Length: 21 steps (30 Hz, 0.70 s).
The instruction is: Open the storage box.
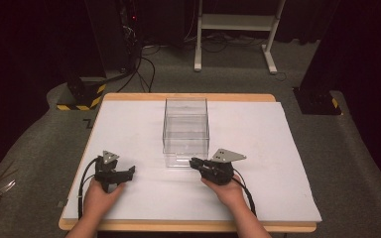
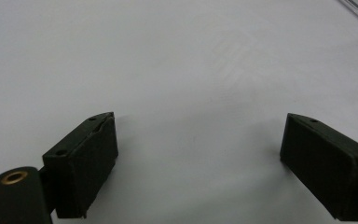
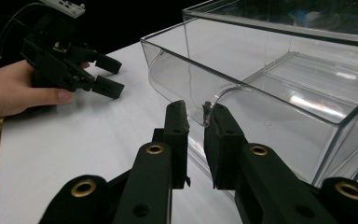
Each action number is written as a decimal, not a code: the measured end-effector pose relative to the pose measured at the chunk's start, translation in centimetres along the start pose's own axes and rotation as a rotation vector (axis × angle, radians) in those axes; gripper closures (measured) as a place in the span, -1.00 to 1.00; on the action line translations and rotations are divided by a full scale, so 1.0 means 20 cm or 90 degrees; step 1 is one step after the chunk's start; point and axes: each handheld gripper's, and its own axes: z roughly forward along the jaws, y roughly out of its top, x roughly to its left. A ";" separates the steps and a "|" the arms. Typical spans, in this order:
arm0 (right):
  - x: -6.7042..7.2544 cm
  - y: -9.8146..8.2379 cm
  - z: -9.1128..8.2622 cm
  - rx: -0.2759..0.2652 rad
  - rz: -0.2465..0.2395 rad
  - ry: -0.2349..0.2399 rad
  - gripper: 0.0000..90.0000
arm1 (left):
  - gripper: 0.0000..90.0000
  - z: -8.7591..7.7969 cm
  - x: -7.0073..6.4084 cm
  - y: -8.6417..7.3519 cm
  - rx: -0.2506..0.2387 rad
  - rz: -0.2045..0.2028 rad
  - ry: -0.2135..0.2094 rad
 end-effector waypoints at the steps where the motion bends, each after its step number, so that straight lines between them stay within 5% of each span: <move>1: 0.00 0.00 0.00 0.000 0.000 0.000 0.77 | -0.75 0.00 0.00 0.00 0.000 0.000 0.000; 21: 0.12 -0.06 -0.10 0.009 -0.015 0.028 0.79 | -0.75 0.00 0.00 0.00 0.000 0.000 0.000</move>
